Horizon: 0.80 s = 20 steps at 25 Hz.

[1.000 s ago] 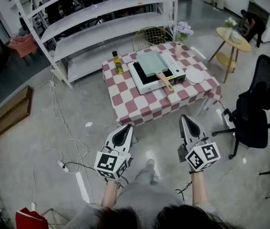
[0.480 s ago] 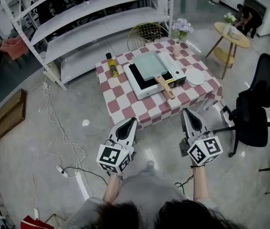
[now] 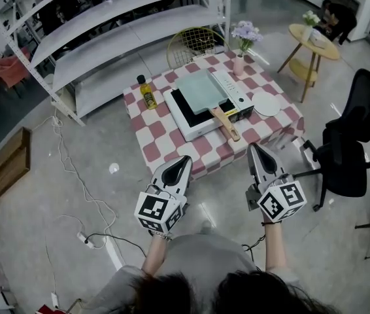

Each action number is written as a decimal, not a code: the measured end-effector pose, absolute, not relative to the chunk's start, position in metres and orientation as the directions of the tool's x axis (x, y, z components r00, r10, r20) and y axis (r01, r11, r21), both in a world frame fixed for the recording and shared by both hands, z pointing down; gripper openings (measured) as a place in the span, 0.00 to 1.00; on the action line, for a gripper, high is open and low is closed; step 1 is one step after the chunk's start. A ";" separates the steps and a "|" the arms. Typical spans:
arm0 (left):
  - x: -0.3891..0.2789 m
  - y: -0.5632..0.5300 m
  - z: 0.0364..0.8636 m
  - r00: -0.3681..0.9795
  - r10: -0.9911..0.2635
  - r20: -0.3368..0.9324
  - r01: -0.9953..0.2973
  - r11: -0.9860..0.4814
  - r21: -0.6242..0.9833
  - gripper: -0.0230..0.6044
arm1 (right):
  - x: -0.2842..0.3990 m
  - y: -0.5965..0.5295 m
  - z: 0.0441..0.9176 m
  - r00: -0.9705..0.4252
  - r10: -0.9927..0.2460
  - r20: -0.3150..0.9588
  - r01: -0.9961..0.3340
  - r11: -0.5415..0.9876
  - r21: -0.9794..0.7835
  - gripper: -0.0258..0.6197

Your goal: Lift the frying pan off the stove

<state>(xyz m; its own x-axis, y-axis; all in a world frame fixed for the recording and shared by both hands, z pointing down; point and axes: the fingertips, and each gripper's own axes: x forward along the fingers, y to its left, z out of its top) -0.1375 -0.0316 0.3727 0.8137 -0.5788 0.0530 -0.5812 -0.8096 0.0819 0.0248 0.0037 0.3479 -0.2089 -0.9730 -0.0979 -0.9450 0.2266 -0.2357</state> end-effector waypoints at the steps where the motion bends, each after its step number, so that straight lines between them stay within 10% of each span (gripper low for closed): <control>1: -0.136 -0.035 0.374 0.816 -0.576 0.055 -0.579 -0.811 0.083 0.09 | 0.025 0.001 0.349 -0.207 -0.974 -0.097 -0.945 0.225 -0.237 0.07; 20: -0.103 -0.065 0.388 0.840 -0.533 0.101 -0.543 -0.831 0.120 0.09 | 0.051 -0.031 0.363 -0.188 -0.980 -0.067 -0.943 0.199 -0.267 0.07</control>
<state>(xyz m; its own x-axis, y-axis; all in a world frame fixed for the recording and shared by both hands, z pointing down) -0.1029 -0.0648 0.3880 0.8398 -0.5335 0.1009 -0.5426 -0.8314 0.1197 0.0507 -0.0310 0.3630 -0.1877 -0.9800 -0.0665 -0.9429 0.1988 -0.2671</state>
